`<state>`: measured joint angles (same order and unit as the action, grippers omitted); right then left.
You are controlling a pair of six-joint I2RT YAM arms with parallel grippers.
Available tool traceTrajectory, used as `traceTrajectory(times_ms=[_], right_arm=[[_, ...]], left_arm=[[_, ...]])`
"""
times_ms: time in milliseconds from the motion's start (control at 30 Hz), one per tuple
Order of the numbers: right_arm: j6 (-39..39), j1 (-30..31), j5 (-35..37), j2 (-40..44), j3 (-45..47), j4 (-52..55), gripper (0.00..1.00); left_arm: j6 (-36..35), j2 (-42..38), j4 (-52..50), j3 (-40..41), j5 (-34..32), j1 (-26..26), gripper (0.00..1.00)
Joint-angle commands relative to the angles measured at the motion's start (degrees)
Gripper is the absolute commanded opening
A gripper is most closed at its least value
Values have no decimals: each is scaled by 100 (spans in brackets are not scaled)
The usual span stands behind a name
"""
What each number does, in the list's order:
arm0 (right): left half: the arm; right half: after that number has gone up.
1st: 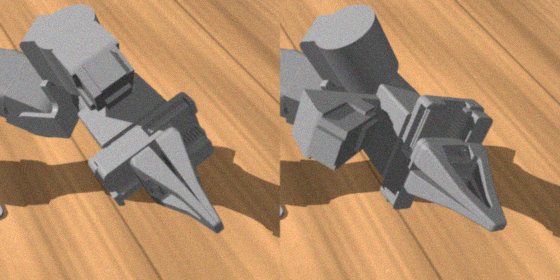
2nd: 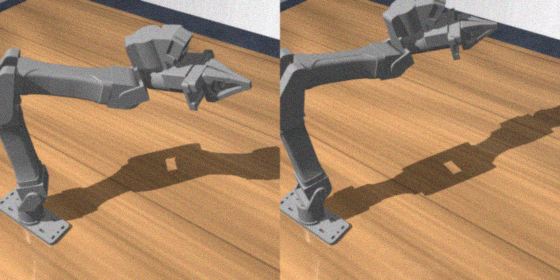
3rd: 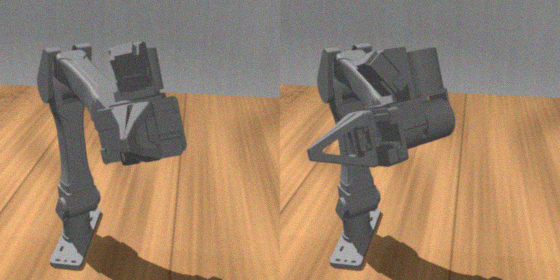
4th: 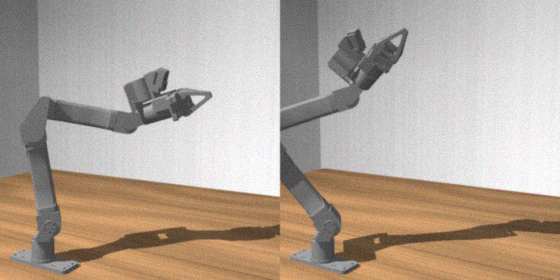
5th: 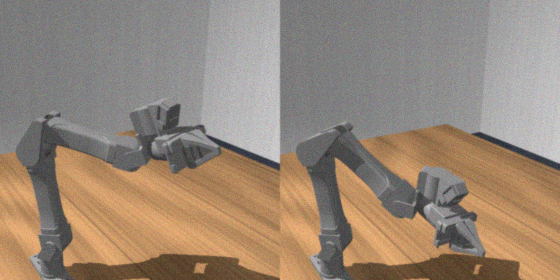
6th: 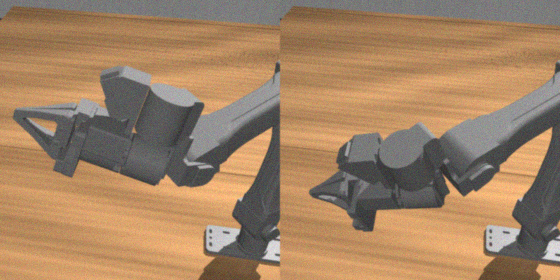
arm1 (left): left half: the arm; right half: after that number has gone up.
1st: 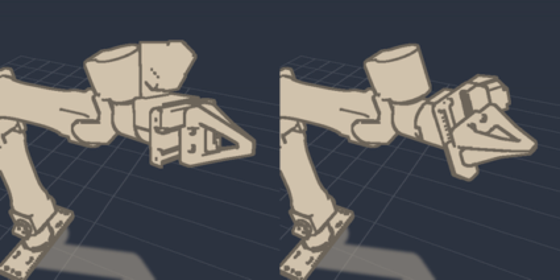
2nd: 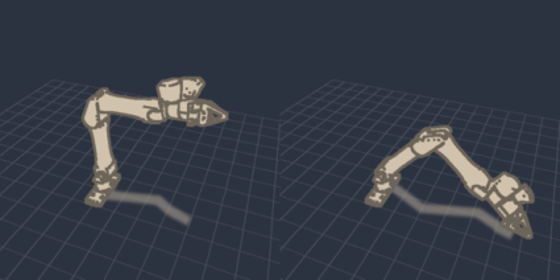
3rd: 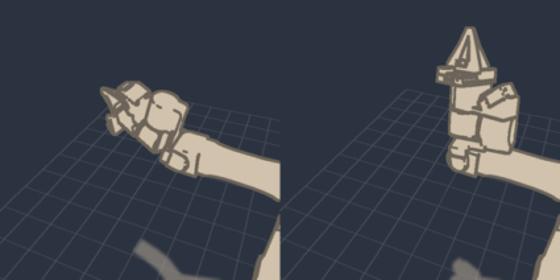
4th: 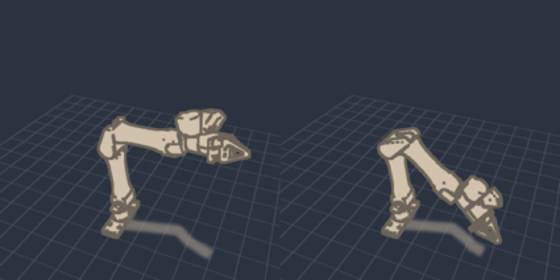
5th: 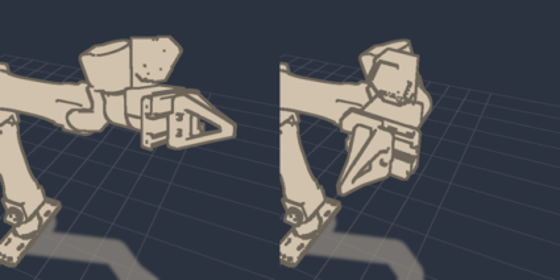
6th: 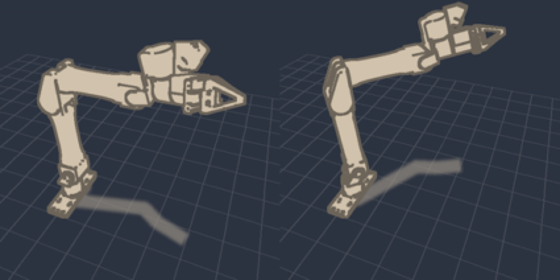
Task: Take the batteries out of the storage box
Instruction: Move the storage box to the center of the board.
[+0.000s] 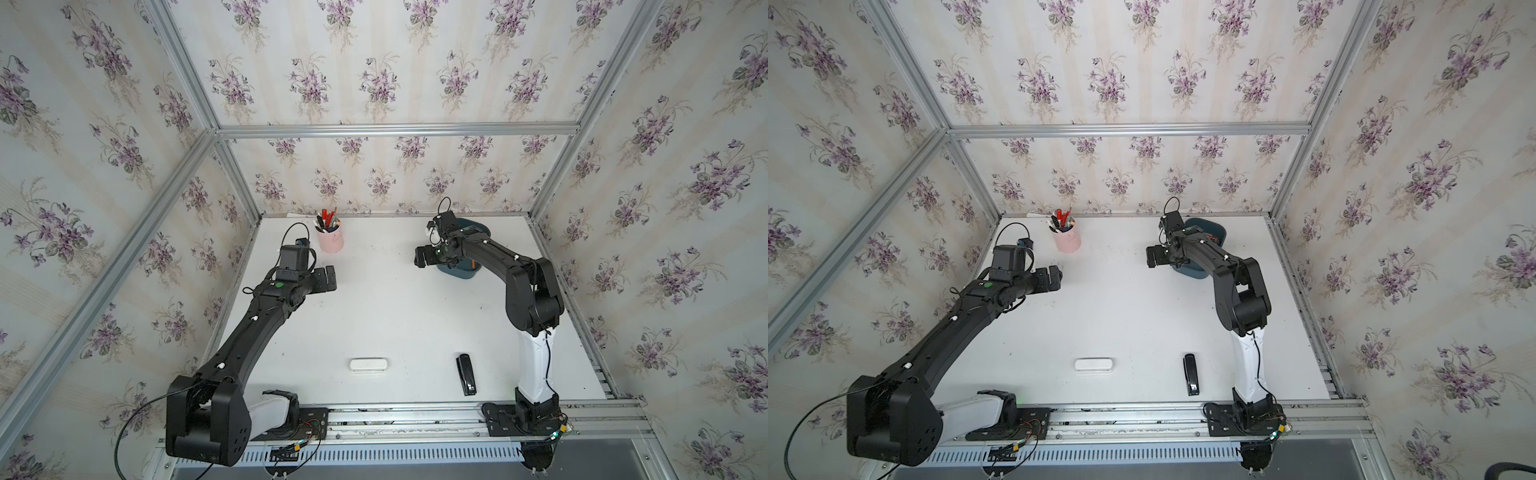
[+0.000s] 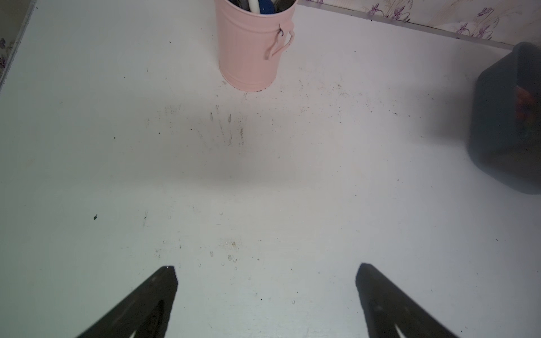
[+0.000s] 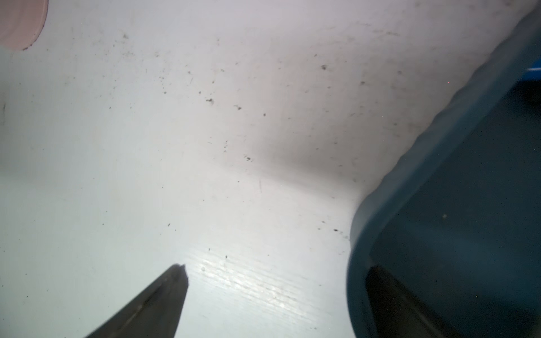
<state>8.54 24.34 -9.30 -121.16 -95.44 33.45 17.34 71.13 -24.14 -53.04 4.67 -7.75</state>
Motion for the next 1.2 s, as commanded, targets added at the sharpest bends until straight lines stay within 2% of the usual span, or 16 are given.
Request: traceTrajectory(times_ms=[0,133,167,267,500,633,733,900,1000,1167], right_arm=[[42,240,-284,29,146,274,100],[92,605,-265,106,335,315,100],[144,887,-258,123,385,348,100],[322,1247,-257,277,654,280,100],[773,2130,-125,822,1381,173,100],[1078,2408,-152,1297,1873,56,100],[1246,2426,96,1613,1919,105,100],[1214,2304,811,1702,1183,765,100],[1264,1894,903,1798,982,1001,100],[1249,1085,1030,2166,1280,1059,100]], left_arm=[[29,-38,-160,-93,26,-3,100],[36,-76,-185,-58,-113,-5,100],[18,-82,-215,-57,-149,-7,100],[15,-132,-346,-57,-159,-7,100],[39,-451,-667,78,-102,-7,100],[70,-593,-788,152,54,-9,100],[80,-570,-869,142,191,-45,100],[131,-395,-928,-58,278,-196,100],[213,-215,-971,-290,304,-381,100],[322,264,-1059,-759,254,-858,100]])
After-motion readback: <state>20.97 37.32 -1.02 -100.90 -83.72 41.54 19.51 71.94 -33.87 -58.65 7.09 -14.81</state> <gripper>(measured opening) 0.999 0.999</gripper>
